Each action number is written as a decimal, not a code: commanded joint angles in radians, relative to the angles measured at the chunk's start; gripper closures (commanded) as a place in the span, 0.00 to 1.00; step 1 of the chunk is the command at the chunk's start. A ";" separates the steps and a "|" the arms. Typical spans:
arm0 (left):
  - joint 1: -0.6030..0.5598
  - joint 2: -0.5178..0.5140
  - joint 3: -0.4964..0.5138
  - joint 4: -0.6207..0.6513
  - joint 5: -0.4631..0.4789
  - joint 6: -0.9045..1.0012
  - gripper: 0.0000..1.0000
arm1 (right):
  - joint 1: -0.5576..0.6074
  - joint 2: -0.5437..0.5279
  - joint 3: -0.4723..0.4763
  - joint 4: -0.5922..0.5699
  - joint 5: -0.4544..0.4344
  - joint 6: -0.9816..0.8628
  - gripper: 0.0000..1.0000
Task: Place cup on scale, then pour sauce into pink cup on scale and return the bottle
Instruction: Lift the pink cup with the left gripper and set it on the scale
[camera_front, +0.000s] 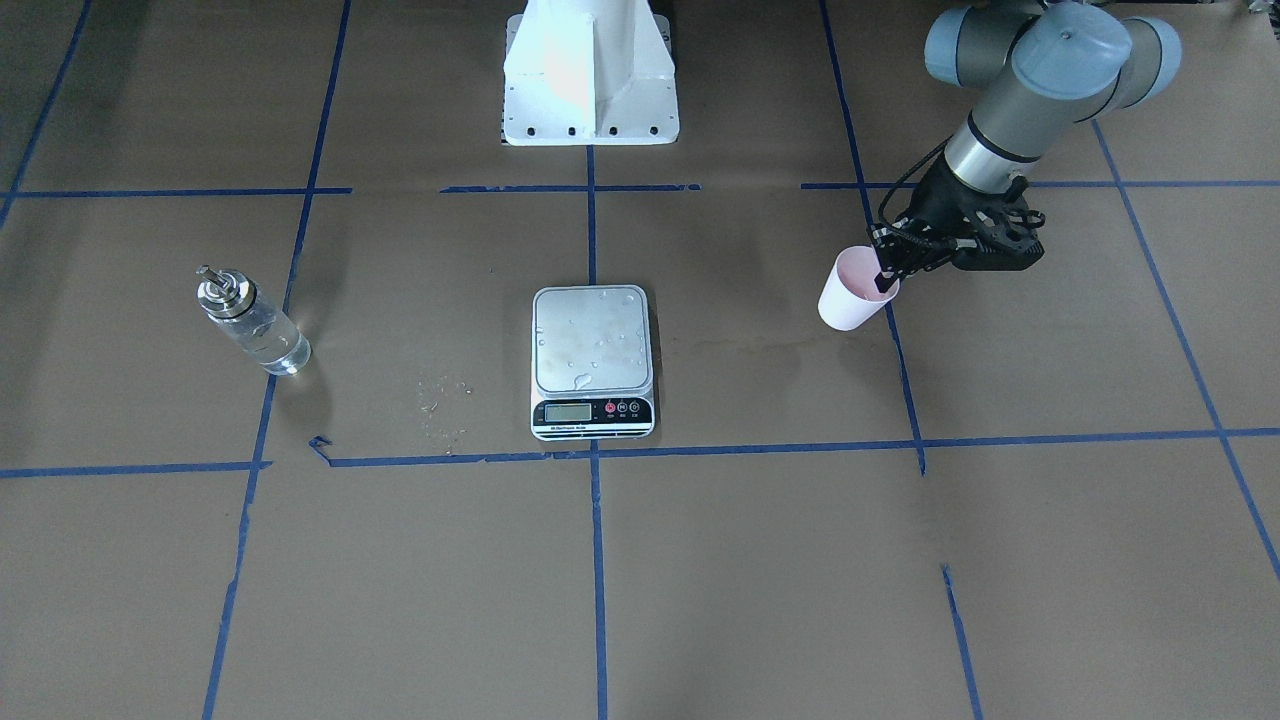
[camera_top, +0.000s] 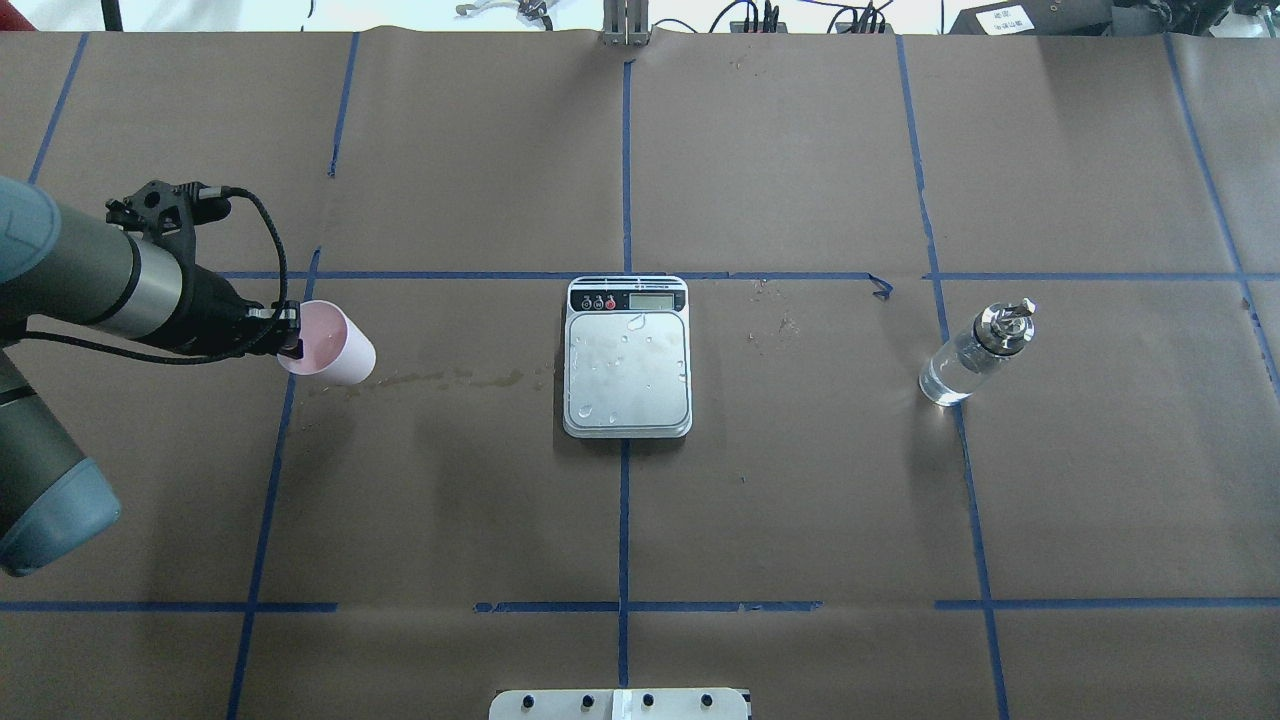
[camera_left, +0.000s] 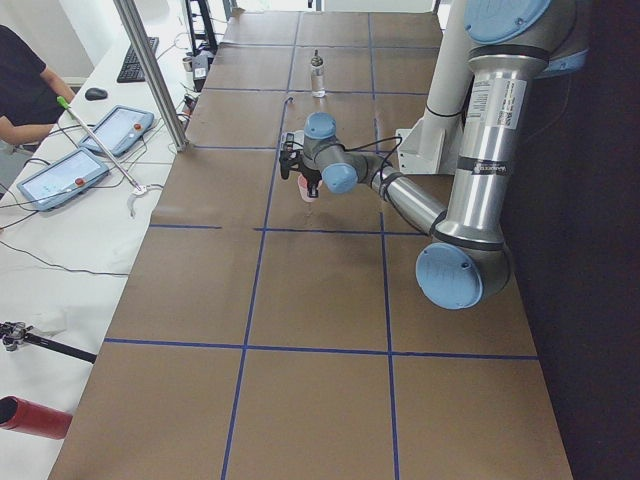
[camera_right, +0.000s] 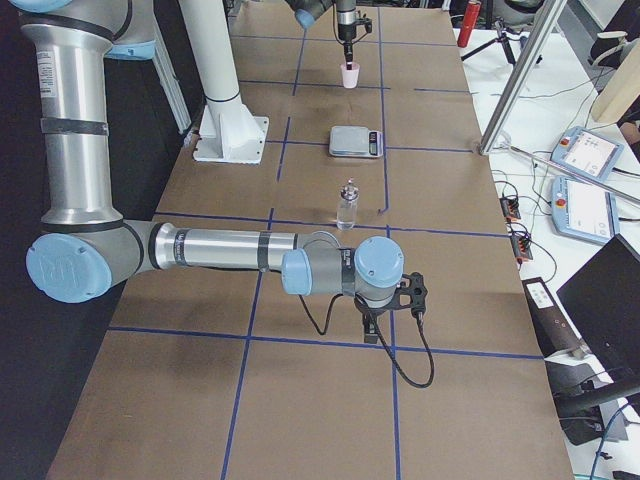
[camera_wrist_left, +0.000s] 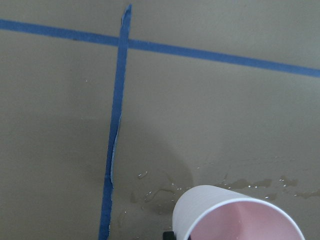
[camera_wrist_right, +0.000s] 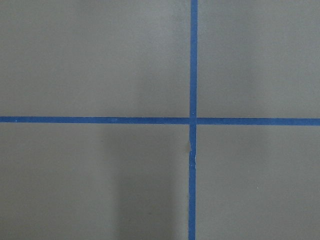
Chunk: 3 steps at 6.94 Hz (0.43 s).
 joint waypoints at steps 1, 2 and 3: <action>-0.014 -0.237 -0.009 0.257 0.022 -0.158 1.00 | 0.000 0.004 0.028 0.017 -0.005 -0.001 0.00; 0.041 -0.353 0.053 0.298 0.056 -0.270 1.00 | 0.000 0.000 0.034 0.016 -0.006 -0.001 0.00; 0.111 -0.449 0.144 0.297 0.114 -0.376 1.00 | 0.000 -0.003 0.025 0.017 -0.003 -0.001 0.00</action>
